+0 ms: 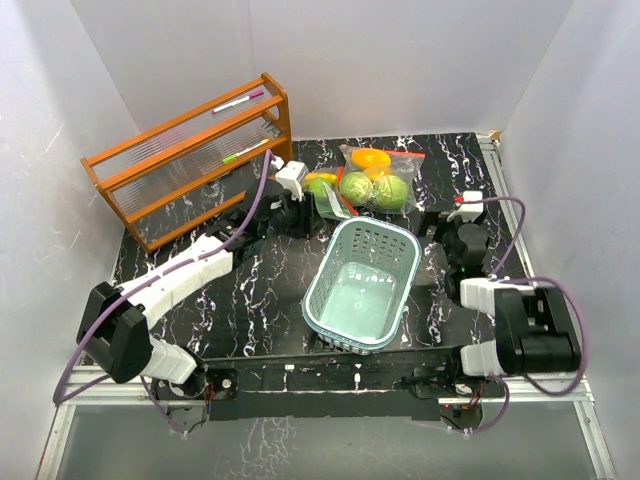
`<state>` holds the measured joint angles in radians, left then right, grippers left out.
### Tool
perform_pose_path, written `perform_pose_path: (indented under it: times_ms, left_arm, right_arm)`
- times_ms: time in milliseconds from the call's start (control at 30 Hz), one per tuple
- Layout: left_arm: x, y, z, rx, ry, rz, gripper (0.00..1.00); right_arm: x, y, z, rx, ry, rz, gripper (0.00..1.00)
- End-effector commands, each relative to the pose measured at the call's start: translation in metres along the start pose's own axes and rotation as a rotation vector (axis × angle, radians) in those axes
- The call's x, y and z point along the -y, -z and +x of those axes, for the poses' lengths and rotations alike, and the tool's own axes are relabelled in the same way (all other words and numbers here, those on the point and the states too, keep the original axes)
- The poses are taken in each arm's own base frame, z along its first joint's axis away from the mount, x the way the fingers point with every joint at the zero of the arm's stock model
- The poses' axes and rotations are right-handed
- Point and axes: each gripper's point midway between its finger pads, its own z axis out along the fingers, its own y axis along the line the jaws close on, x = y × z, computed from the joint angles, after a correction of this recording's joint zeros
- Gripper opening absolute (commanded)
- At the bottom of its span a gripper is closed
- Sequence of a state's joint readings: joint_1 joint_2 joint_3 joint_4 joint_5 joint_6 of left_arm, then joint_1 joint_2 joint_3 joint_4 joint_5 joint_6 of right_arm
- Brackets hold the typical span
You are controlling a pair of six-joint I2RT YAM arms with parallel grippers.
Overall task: Open the zip-top bag and remove the fake food
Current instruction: Adjust the bin at the center of the board.
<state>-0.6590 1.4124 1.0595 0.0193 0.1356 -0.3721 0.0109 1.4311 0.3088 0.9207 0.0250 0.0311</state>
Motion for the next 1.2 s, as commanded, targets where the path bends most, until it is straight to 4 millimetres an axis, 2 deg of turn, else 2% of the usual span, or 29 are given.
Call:
perform_pose_path:
  times_ms: [0,67,167,233,300,367,533,600,667,767,900,1000,1167]
  left_arm:
    - [0.013,0.017,-0.006,0.034,-0.080,-0.003,0.41]
    - [0.016,0.014,-0.001,0.017,-0.110,-0.007,0.41]
    - [0.023,0.014,0.003,0.000,-0.124,-0.003,0.41]
    - [0.027,0.014,0.005,0.012,-0.133,-0.002,0.41]
    - [0.031,0.015,0.008,0.022,-0.136,0.005,0.41]
    - [0.035,0.014,0.011,0.014,-0.136,0.009,0.40]
    - [0.039,0.011,0.021,-0.011,-0.161,-0.005,0.35]
    - [0.035,0.003,0.032,-0.045,-0.178,-0.030,0.27]
    - [0.033,-0.001,0.034,-0.061,-0.193,-0.050,0.20]
    - [0.034,-0.009,0.040,-0.085,-0.204,-0.055,0.15]
    - [0.036,-0.019,0.046,-0.103,-0.204,-0.067,0.06]
    - [0.038,-0.026,0.045,-0.109,-0.199,-0.082,0.00]
    - [0.045,-0.032,0.034,-0.085,-0.183,-0.077,0.00]
  right_arm:
    - [0.004,0.000,-0.089,0.165,-0.005,0.032,0.99]
    - [-0.005,0.008,-0.115,0.212,-0.017,-0.018,0.99]
    - [-0.021,0.011,-0.143,0.174,-0.044,-0.097,0.99]
    - [-0.021,0.013,-0.148,0.126,-0.071,-0.087,0.99]
    - [-0.005,0.015,-0.147,0.134,-0.204,0.025,0.99]
    - [0.028,0.023,-0.141,0.145,-0.385,0.239,0.99]
    - [0.045,0.045,-0.161,0.150,-0.387,0.335,0.99]
    - [0.031,0.047,-0.177,0.138,-0.395,0.260,0.99]
    - [0.014,0.048,-0.186,0.110,-0.375,0.165,0.99]
    - [0.004,0.048,-0.184,0.048,-0.348,0.116,0.99]
    - [0.002,0.051,-0.168,0.008,-0.329,0.103,0.99]
    - [-0.017,0.051,-0.165,-0.002,-0.293,-0.016,0.99]
    - [-0.037,0.047,-0.154,-0.119,-0.333,-0.101,0.99]
